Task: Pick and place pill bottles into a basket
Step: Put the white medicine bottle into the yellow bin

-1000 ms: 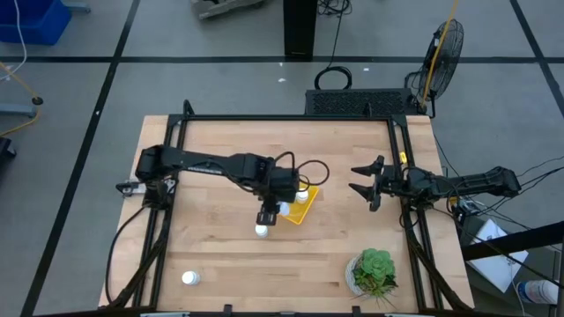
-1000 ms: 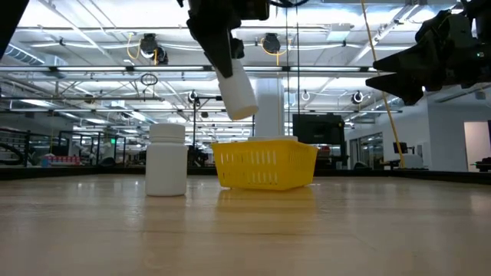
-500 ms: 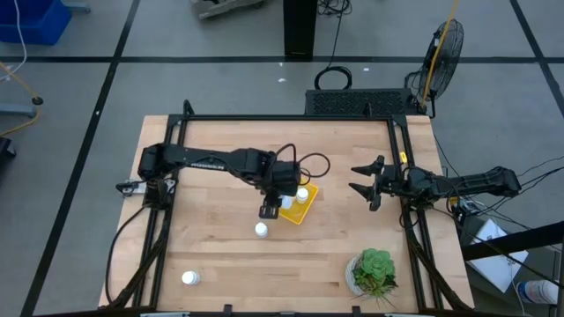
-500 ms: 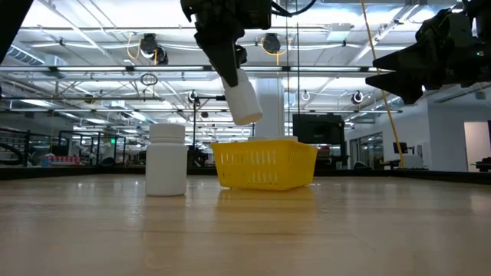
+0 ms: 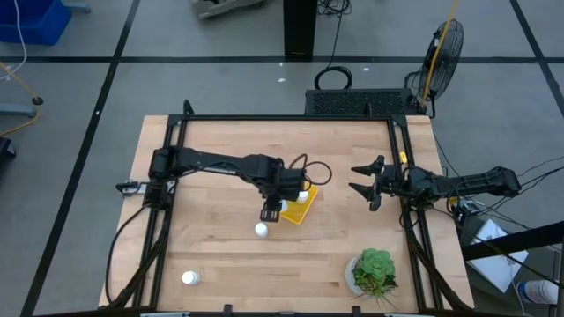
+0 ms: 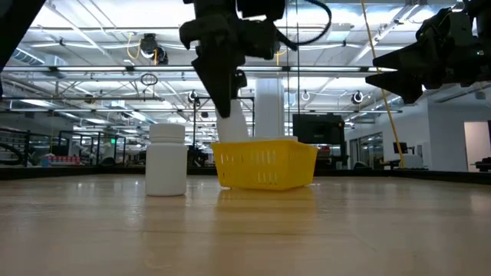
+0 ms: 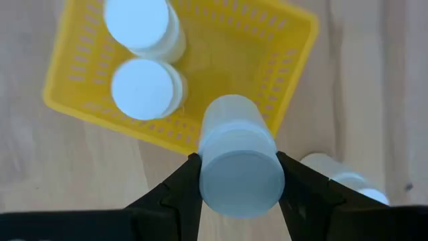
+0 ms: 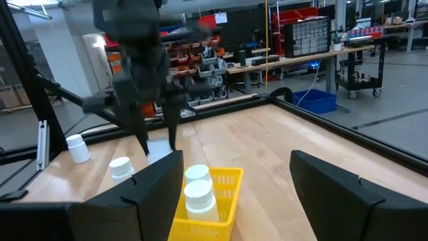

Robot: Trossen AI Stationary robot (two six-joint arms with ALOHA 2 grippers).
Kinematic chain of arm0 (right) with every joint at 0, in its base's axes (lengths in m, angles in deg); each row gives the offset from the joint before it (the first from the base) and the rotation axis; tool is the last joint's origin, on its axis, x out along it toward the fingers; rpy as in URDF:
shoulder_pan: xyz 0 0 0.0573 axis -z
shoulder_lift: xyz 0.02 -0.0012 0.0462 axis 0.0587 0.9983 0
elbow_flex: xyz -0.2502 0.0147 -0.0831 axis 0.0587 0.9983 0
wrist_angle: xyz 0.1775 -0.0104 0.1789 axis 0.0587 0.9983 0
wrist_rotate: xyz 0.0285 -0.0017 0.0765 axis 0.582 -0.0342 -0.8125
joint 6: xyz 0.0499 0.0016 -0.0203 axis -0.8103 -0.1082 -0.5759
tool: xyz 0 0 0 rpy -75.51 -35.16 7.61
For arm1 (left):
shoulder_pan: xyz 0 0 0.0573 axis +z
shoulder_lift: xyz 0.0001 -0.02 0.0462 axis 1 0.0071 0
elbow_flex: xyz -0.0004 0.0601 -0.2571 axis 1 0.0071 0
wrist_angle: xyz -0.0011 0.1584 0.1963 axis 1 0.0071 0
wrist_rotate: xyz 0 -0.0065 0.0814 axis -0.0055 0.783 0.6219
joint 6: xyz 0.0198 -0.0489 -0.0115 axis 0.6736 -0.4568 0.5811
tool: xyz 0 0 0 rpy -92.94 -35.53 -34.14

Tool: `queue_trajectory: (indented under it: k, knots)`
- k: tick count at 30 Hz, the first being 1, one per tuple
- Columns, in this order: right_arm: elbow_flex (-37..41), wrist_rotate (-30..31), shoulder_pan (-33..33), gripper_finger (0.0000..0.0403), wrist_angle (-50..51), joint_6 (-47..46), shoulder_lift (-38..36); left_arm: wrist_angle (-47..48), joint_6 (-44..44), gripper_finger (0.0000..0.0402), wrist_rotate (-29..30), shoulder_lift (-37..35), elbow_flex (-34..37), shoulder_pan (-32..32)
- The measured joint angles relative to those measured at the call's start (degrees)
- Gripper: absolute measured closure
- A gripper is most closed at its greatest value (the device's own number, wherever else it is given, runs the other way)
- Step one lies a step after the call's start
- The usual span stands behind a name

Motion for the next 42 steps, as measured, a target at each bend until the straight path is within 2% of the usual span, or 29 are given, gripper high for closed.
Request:
queue_trajectory:
  k: [42]
  knots:
    - [-0.01,-0.12,0.01,0.0138,0.14,-0.20,0.02,5.46,-2.27,0.0237,0.57,5.77,-0.02,0.76]
